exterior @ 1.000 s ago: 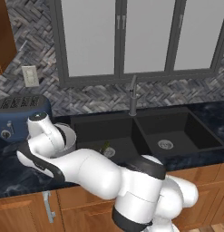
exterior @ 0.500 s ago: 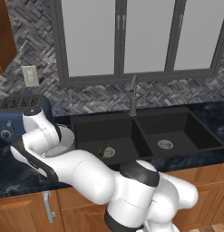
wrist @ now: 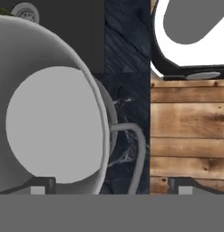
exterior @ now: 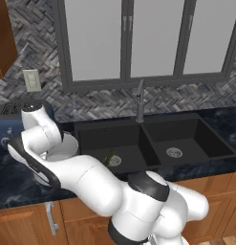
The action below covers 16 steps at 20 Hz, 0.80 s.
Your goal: Dump the squash from the pot into the sink. Then turn on the water and wash the squash. Then turn off the water and put the squash back in the pot.
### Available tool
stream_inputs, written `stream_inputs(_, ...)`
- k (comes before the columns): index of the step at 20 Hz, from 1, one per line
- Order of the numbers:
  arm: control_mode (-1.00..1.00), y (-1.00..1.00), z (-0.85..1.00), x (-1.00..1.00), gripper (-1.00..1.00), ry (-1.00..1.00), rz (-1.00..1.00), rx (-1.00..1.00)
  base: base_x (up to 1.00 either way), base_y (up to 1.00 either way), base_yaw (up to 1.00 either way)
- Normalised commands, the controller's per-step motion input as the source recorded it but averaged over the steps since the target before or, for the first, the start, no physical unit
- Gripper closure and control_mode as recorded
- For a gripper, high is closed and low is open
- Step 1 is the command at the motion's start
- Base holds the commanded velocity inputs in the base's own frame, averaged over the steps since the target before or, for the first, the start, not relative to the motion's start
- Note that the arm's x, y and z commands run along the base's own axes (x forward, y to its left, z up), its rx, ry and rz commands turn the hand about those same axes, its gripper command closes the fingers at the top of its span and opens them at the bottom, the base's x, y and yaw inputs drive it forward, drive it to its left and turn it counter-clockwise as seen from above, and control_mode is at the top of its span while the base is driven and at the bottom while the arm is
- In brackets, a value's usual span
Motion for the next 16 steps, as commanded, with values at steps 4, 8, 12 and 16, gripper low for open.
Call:
stream_inputs(4, -1.00, -0.25, 0.77, -0.29, -1.00, 0.00, -0.07, 0.04, 0.00, 0.00, 0.00)
stream_inputs(8, -1.00, -0.69, 0.73, -0.36, -1.00, 0.00, -0.12, 0.08, 0.00, 0.00, 0.00)
stream_inputs(12, -1.00, -1.00, 0.53, -0.34, -1.00, -0.01, -0.20, 0.10, 0.00, 0.00, 0.00)
stream_inputs(16, -1.00, -1.00, 0.26, -0.35, -1.00, 0.00, -0.32, 0.14, 0.00, 0.00, 0.00)
